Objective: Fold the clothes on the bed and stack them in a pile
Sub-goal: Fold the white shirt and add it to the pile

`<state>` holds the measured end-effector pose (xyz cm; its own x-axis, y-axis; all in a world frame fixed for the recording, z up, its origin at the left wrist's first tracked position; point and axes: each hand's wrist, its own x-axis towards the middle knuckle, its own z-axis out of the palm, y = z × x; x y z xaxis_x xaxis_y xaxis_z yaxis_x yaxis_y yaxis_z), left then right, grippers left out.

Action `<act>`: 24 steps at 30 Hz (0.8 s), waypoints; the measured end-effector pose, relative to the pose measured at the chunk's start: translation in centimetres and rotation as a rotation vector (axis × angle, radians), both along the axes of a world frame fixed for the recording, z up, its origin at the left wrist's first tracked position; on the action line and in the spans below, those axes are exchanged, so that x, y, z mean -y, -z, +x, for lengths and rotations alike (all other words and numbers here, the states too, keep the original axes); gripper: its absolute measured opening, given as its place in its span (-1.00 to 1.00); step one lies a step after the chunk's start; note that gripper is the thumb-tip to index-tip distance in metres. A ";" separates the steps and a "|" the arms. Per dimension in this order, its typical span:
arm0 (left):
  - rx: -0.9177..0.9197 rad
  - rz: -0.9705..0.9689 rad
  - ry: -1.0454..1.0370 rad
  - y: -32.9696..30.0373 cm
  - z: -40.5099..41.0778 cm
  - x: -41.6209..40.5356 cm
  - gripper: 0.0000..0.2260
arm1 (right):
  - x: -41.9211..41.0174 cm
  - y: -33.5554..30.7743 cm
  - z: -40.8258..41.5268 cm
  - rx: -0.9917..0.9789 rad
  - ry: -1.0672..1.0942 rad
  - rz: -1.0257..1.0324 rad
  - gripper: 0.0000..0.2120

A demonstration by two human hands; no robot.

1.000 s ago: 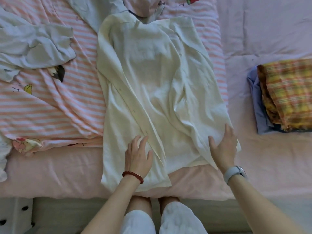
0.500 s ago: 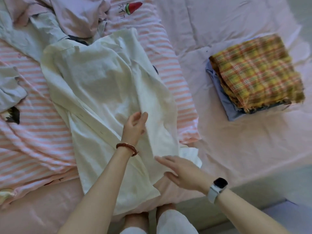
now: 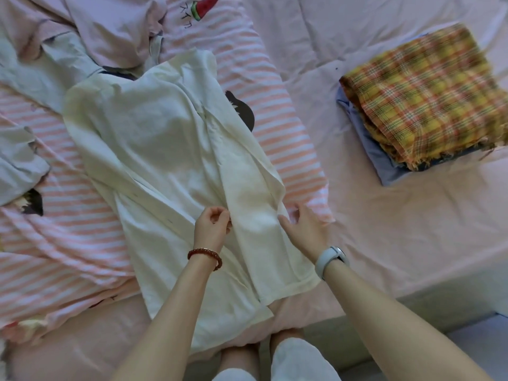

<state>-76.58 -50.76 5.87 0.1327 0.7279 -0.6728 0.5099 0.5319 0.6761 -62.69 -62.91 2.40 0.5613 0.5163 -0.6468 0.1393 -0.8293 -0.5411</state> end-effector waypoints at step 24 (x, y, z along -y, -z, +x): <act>0.122 -0.304 -0.112 -2.2 -2.1 -2.6 -0.78 | 4.3 -4.5 -4.7 0.076 -0.715 0.104 -0.61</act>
<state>-78.69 -48.18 8.03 0.1555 0.5109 -0.8454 0.3621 0.7668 0.5300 -67.43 -67.25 6.94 0.1050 0.8305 -0.5471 0.6686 -0.4662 -0.5794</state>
